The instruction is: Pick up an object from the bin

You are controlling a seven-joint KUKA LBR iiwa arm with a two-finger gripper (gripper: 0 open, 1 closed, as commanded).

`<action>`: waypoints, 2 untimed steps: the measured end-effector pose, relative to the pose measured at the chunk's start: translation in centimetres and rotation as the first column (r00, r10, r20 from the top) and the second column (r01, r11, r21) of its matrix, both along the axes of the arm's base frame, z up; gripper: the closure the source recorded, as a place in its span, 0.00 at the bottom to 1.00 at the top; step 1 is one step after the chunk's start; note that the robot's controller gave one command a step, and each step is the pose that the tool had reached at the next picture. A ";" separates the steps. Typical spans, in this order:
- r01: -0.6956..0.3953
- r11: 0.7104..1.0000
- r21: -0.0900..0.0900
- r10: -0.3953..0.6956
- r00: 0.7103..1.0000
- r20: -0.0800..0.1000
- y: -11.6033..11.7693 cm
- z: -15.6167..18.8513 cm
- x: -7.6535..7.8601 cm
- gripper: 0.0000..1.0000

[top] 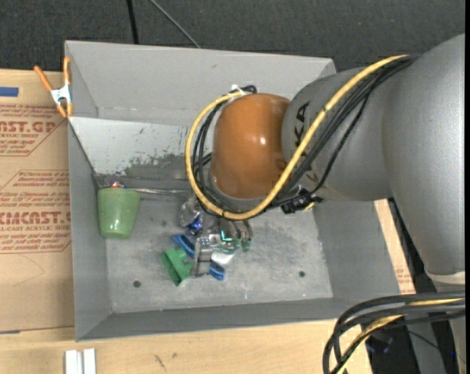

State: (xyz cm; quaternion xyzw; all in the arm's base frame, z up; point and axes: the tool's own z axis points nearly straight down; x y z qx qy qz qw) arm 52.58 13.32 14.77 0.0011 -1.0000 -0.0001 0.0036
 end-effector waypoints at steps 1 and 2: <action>0.052 0.999 0.003 -0.052 0.999 0.005 -1.5 -7.5 0.3 0.00; 0.053 0.999 0.004 -0.053 0.998 0.014 -1.6 -7.1 0.7 1.00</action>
Offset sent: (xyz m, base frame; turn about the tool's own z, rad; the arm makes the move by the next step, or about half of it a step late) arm 0.0037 -0.0177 -0.0750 0.0544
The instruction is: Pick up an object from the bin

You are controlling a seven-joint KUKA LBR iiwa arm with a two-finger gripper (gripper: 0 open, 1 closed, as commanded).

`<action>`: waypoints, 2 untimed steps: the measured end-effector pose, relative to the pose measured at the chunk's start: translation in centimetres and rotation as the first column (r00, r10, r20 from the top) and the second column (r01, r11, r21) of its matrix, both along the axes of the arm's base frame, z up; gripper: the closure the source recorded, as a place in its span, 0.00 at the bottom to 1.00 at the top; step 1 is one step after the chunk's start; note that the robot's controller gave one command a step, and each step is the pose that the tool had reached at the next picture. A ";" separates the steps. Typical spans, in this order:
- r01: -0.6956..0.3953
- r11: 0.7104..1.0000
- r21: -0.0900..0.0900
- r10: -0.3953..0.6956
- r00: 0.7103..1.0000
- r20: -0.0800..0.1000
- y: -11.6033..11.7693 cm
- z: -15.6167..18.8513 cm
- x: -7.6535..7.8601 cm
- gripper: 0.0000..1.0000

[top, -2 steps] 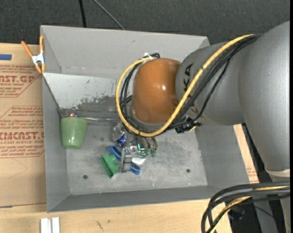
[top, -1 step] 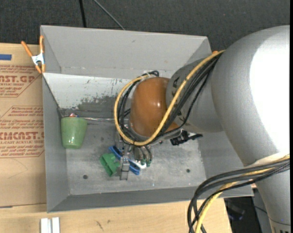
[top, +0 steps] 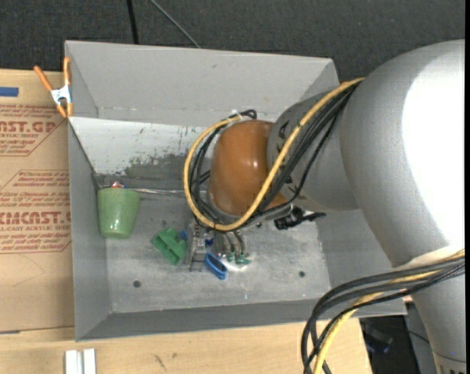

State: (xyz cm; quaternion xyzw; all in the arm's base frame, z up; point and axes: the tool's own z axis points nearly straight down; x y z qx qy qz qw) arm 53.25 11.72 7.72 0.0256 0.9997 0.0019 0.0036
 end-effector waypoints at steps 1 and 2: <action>0.001 1.000 -0.002 -0.001 1.000 -0.007 -0.1 -0.5 -0.3 0.00; 0.000 1.000 -0.002 0.000 1.000 -0.007 -0.1 -0.5 -0.3 1.00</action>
Offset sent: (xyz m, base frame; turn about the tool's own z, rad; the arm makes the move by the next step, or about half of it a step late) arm 0.0000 0.0000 0.0000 0.0000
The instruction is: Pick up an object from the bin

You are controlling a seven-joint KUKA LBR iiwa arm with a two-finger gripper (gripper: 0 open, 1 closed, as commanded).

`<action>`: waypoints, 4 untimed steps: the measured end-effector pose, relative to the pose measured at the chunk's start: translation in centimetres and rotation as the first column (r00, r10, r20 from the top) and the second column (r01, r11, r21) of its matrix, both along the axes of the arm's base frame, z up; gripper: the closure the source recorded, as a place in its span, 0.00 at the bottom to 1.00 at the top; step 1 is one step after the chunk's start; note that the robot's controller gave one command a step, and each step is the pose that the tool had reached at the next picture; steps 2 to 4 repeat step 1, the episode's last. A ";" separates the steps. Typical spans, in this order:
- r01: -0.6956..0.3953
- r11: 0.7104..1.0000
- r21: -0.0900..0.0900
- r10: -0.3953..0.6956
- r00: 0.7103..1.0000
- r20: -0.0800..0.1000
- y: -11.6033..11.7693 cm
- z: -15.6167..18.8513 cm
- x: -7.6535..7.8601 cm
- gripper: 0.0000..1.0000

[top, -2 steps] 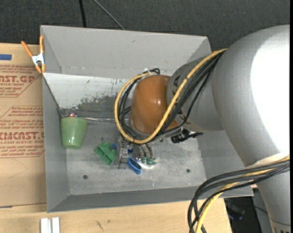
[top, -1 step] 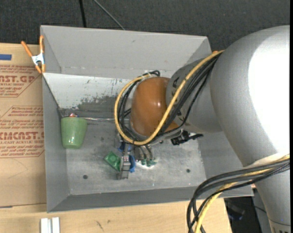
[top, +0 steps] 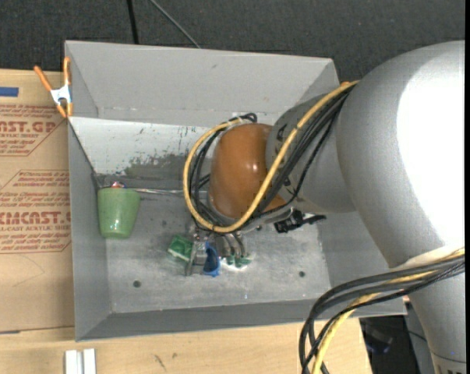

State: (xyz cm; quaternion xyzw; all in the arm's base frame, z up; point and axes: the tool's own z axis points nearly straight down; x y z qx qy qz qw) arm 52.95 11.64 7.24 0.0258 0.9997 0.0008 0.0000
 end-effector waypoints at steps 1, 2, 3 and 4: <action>-0.045 0.999 0.002 0.045 0.999 0.011 3.3 13.8 2.0 1.00; -0.045 0.999 0.002 0.045 0.999 0.011 3.3 13.8 2.0 1.00; -0.045 0.999 0.002 0.045 0.999 0.011 3.3 13.8 2.0 1.00; -0.045 0.999 0.002 0.045 0.999 0.011 3.3 13.8 2.0 1.00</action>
Offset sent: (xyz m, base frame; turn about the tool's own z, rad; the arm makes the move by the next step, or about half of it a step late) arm 0.0179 0.0307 0.1336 -0.0423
